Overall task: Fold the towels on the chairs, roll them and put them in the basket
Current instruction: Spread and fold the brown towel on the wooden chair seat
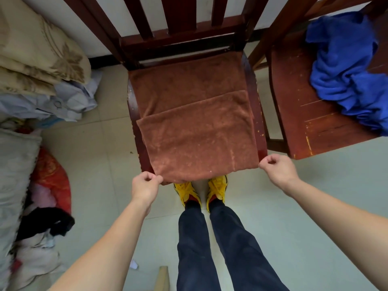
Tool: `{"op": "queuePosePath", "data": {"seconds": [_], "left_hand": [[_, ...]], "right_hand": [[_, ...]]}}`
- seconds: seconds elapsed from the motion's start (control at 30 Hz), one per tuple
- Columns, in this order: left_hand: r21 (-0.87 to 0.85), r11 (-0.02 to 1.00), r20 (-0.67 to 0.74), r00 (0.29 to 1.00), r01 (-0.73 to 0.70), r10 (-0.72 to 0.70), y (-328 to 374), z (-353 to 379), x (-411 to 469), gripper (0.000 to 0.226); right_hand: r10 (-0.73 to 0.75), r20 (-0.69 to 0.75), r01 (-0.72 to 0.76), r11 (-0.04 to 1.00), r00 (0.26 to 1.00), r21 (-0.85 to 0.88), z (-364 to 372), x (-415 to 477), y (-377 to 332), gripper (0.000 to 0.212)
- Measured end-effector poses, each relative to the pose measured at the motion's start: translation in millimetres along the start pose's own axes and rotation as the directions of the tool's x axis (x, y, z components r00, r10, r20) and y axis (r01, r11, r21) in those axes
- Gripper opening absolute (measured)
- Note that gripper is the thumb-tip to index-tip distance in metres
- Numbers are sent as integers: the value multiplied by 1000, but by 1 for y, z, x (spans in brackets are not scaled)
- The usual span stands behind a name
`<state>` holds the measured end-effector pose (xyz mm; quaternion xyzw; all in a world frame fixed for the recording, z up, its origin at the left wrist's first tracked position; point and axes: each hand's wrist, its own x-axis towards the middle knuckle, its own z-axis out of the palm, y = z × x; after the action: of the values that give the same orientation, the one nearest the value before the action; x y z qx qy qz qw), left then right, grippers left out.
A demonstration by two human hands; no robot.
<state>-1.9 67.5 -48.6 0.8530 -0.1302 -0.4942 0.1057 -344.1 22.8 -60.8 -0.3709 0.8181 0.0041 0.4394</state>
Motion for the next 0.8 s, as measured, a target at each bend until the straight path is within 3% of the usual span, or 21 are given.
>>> {"op": "queuePosePath", "data": {"seconds": [0.07,0.17,0.27,0.37,0.47,0.57,0.7,0.8], "left_hand": [[-8,999,24,999,-38,38,4,-9,-2,18],[-25,999,86,996,-28,30,9,-11,-2,21],[-39,999,138,990,0,5,10,-10,-2,22],[-26,999,224,974,43,-36,7,-12,-3,21],[-5,1000,278,960,17,-15,4,-17,-4,23],[-60,998,290,957,-8,25,9,-22,-5,10],[-181,983,190,980,-21,56,26,-29,1,37],[-216,972,37,994,-93,103,61,-35,15,39]], "right_hand": [[-42,9,42,998,999,-45,-4,3,-9,7],[27,112,-7,984,993,-177,1,9,-21,22],[58,117,-19,949,991,-314,12,10,-24,21],[36,109,-31,998,993,-51,13,7,-17,25],[37,68,-49,984,997,172,-4,-2,-7,21],[25,27,-32,962,999,270,-28,-5,-6,19],[-34,-34,43,953,999,301,-49,4,-33,20],[-98,-45,107,951,994,291,-54,17,-70,21]]}}
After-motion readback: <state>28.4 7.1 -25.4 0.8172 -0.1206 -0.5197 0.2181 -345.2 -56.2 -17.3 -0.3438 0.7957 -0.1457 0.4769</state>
